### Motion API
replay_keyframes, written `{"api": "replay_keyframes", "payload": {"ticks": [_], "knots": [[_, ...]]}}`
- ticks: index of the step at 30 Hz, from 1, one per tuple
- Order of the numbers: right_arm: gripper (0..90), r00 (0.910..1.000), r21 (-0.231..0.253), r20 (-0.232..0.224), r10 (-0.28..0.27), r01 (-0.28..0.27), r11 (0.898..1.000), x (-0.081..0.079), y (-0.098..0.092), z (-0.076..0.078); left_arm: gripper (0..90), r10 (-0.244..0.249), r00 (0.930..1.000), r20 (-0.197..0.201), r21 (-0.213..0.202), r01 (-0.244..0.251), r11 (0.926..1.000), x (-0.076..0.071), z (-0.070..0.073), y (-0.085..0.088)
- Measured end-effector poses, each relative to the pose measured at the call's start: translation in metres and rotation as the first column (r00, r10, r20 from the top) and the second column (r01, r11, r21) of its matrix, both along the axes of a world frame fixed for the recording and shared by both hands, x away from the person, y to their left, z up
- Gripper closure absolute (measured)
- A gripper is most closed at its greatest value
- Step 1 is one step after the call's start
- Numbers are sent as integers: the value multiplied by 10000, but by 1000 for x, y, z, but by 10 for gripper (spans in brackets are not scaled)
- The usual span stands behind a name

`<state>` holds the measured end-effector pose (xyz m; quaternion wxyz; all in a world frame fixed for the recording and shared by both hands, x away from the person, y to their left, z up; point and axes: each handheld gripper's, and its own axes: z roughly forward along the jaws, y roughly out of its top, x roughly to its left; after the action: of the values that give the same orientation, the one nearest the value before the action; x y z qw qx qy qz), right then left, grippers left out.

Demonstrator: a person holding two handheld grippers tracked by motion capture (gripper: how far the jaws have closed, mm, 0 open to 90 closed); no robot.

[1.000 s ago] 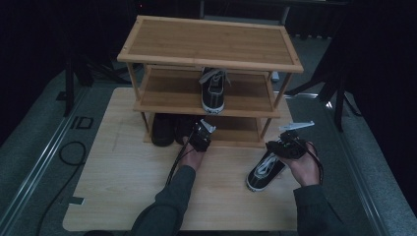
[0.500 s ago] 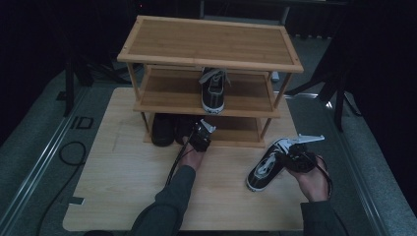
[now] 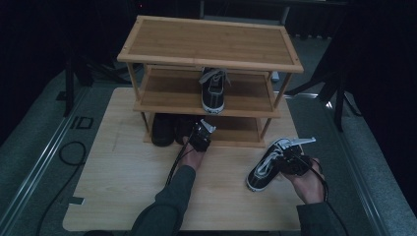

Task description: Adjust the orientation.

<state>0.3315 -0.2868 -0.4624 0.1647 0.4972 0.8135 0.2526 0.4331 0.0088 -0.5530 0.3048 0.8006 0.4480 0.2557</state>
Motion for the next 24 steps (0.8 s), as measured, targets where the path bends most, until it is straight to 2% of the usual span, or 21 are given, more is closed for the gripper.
{"api": "replay_keyframes", "payload": {"ticks": [5,10,12,18,24], "knots": [[568,9993,-223,-49,-377,376,9990,4,8,-3,900,2,10000,2,-10,-2,10000,0,0,0],[578,9983,-617,-92,-581,574,9964,4,11,-5,900,-11,10000,1,-23,11,10000,0,0,0],[559,9963,-872,-187,-835,815,9928,3,8,-6,900,-4,10000,2,-23,4,10000,0,0,0],[593,9918,-240,-569,-1145,1132,9933,4,-4,-12,900,-10,10000,0,-15,10,10000,0,0,0],[589,9851,-466,-764,-1543,1510,9874,16,2,-21,900,-15,10000,9,-47,15,10000,0,0,0]]}}
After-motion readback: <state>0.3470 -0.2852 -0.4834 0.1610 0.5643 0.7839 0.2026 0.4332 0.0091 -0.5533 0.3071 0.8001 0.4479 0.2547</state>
